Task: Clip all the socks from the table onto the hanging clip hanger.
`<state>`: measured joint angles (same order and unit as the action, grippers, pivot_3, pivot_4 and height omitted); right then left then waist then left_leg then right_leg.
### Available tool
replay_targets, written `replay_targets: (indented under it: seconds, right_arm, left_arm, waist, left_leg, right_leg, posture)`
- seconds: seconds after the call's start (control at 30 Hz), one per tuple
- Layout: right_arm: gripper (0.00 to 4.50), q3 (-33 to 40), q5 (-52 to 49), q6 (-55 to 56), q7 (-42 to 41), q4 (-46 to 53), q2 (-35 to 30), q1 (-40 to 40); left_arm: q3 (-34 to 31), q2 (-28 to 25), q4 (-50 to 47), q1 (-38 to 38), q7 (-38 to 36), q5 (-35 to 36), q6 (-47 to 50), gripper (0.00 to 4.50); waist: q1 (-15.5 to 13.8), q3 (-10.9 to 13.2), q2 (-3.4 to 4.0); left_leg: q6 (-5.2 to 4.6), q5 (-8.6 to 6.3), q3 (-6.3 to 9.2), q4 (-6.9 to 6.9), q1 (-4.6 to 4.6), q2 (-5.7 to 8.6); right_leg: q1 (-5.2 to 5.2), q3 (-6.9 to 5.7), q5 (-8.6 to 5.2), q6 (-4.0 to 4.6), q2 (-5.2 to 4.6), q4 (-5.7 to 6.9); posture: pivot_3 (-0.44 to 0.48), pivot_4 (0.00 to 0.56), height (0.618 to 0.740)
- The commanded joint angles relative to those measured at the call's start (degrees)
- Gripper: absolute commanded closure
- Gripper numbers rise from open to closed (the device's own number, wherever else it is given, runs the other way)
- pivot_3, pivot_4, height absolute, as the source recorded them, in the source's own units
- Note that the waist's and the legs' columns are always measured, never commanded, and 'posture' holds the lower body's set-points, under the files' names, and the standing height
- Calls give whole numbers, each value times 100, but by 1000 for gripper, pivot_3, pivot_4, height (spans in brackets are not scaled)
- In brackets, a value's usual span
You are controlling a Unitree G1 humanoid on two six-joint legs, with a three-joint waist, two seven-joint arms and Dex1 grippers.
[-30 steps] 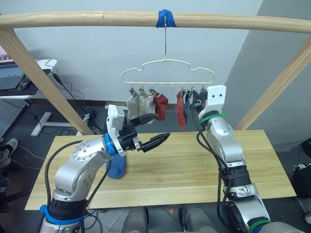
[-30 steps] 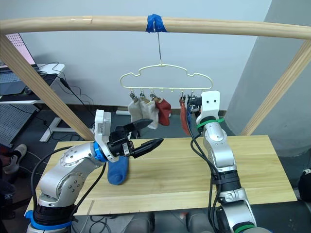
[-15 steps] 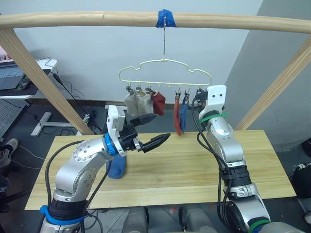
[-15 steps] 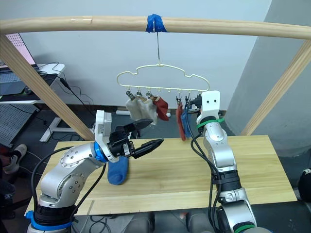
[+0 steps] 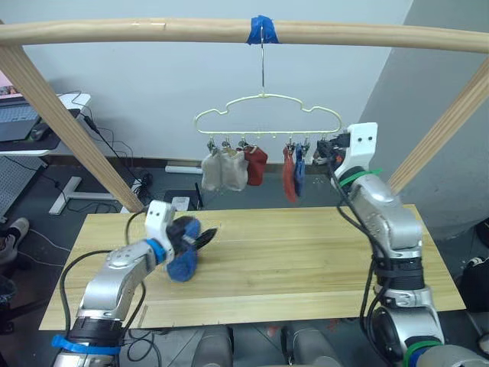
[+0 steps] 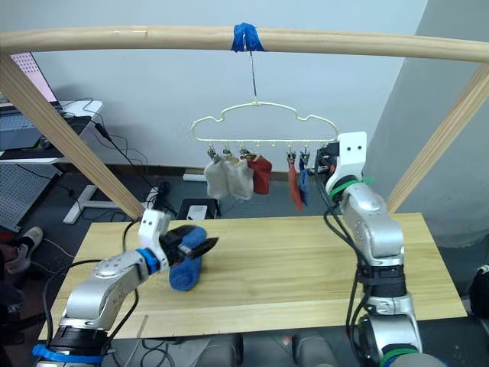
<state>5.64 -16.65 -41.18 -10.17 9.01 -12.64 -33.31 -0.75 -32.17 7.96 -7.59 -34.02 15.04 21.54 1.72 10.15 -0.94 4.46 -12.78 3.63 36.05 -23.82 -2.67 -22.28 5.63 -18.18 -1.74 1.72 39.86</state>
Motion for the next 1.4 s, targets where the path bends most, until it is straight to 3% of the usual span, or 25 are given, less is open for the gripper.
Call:
replay_targets:
  seconds: [0.03, 0.2, 0.4, 0.63, 0.73, 1.17, 1.4]
  right_arm:
    - [4485, -45, -146, -322, -148, 298, -100, -74]
    - [4485, -32, -118, -411, -143, 342, -86, -62]
    - [4485, -52, -93, -505, -66, 448, -5, -19]
    - [4485, -12, -86, -561, -30, 480, 5, -31]
    - [4500, -15, -84, -560, -19, 476, 14, -44]
    - [4500, 6, -87, -527, -116, 372, -57, -111]
    - [4500, 72, -345, -1024, -490, 410, -426, -238]
  left_arm:
    - [210, 71, 618, -302, 244, -627, -744, 0]
    - [196, 241, 1245, -544, 343, -882, -972, 0]
    - [370, 346, 2792, -1160, 602, -1425, -1376, 0]
    - [213, 489, 3351, -1325, 304, -1238, -1272, 0]
    - [209, 518, 3264, -1219, 80, -1175, -1194, 640]
    - [133, 495, 2968, -1178, -121, -1223, -1206, 4462]
    - [120, 844, 1052, -940, -604, -640, -1179, 4487]
  waist:
    - [-18, 1, -1]
    - [-4, 1, -1]
    - [9, 1, -1]
    - [12, 0, -1]
    - [13, 0, -1]
    - [12, 0, 0]
    - [-7, 8, -8]
  left_leg:
    - [0, 0, 0, 0, 0, 0]
    - [0, 0, -2, 1, -3, 2]
    - [0, 0, 0, 0, -2, 2]
    - [0, 0, -1, 1, 0, 3]
    - [0, 0, -1, 1, 1, 3]
    - [0, 0, 0, 1, 2, 3]
    - [0, 0, 0, 3, -7, 8]
  right_leg:
    - [0, 0, 0, 0, -1, -1]
    - [-1, 0, 0, 0, -4, 0]
    - [-1, -4, 0, 0, -1, 4]
    - [0, -5, 0, 0, -4, 7]
    - [1, -5, 0, 0, -4, 9]
    - [2, -5, 0, 0, -4, 9]
    - [2, -7, 0, 0, -12, 4]
  posture:
    - [29, 157, 740]
    - [27, 156, 740]
    - [23, 160, 740]
    - [5, 162, 740]
    - [2, 163, 740]
    - [10, 167, 740]
    - [5, 172, 740]
